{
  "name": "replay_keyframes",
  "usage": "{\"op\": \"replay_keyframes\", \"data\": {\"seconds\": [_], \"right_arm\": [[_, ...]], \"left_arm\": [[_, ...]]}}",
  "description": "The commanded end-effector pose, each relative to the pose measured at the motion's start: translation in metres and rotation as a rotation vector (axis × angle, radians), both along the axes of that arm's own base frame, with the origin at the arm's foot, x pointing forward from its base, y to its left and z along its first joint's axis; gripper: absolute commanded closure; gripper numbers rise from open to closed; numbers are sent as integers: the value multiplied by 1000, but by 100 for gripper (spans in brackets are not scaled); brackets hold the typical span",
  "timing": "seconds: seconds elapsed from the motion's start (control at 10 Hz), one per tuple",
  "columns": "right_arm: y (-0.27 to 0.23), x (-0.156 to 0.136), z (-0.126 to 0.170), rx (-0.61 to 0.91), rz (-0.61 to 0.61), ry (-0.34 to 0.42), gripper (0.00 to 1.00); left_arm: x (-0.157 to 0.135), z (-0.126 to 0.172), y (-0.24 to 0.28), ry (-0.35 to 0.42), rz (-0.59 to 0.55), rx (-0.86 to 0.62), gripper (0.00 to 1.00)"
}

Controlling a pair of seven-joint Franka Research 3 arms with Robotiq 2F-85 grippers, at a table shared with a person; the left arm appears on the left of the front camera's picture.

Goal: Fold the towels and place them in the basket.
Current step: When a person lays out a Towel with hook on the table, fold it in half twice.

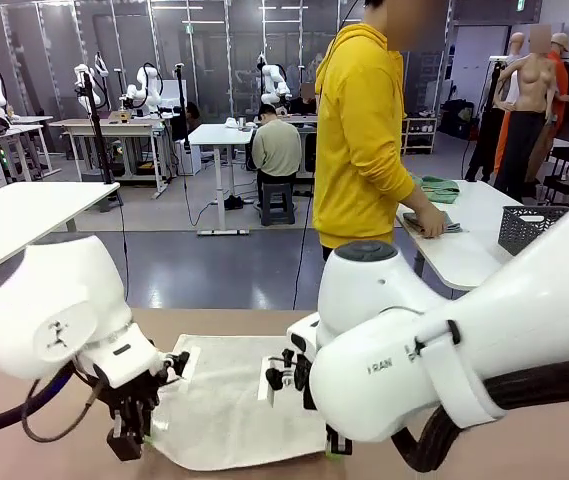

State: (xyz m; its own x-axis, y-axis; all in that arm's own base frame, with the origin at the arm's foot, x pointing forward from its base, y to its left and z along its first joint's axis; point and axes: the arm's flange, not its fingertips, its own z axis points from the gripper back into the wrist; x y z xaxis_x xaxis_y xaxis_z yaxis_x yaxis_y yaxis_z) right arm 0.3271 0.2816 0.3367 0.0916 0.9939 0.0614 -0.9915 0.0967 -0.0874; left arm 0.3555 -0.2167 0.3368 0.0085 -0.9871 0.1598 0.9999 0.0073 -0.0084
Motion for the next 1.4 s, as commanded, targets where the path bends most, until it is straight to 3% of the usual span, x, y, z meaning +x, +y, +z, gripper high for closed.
{"op": "replay_keyframes", "data": {"seconds": [0.0, 0.3, 0.6, 0.8, 1.0, 1.2, 1.3], "right_arm": [[-16, -4, 27, 15, 2, -59, 100], [-14, 10, 44, 9, -3, -88, 100], [-11, 13, 31, 47, 1, -52, 100], [-16, 10, 43, 29, -20, -85, 100], [-16, 10, 43, 29, -20, -85, 100], [-16, 10, 43, 29, -20, -85, 100], [-16, 10, 43, 29, -20, -85, 100]], "left_arm": [[-54, 4, 43, 43, 10, -16, 100], [-41, 30, 41, 28, 53, -22, 100], [-44, 23, 32, 67, 8, -85, 100], [-51, 21, 28, 87, 2, -89, 100], [-50, 15, 26, 94, 12, -71, 62], [-47, 0, 21, 100, 30, -60, 31], [-45, -6, 18, 100, 36, -61, 34]]}}
